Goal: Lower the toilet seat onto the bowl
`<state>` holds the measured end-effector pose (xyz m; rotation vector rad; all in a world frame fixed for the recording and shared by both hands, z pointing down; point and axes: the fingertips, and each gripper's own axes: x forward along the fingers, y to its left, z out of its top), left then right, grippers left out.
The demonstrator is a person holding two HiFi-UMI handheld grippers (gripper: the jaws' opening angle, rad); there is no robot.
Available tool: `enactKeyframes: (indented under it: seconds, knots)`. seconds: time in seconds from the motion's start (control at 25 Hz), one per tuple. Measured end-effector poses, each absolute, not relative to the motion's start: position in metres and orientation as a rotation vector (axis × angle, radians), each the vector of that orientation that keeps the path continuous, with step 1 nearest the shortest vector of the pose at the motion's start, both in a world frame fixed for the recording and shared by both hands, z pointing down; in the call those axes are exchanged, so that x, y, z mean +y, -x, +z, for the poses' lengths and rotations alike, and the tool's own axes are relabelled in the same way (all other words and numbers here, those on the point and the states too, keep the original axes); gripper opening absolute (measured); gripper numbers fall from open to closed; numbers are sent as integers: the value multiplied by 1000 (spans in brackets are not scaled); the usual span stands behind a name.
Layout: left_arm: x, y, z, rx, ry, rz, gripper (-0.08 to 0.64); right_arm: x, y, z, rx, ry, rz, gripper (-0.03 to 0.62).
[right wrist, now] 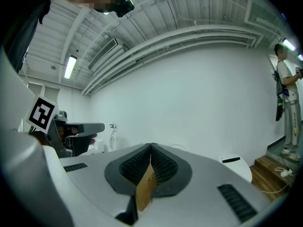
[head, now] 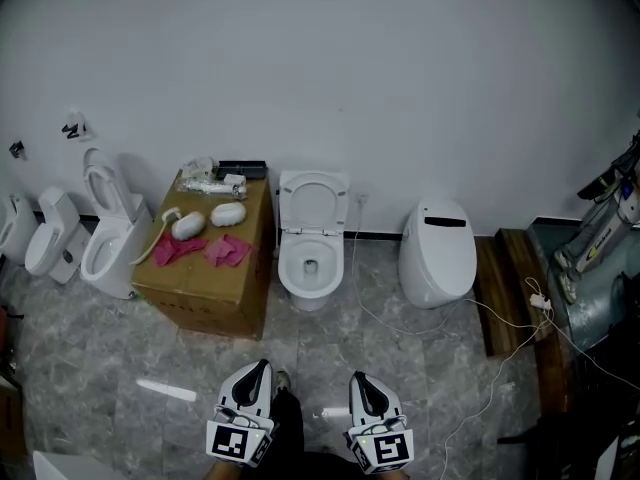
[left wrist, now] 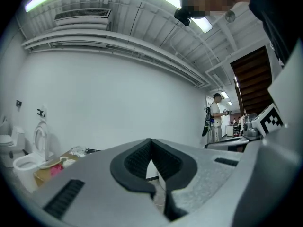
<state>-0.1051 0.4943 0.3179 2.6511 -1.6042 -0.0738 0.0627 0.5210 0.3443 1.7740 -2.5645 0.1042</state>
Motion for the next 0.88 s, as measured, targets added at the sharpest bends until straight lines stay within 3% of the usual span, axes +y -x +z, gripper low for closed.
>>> enactKeyframes:
  seconds: [0.48, 0.88]
  knots:
    - [277, 148, 296, -1518, -2720, -84, 9, 303, -18, 331, -2517, -1838, 99, 28]
    - [171, 169, 313, -1489, -2669, -9, 8, 195, -2, 343, -2467, -1842, 162, 28]
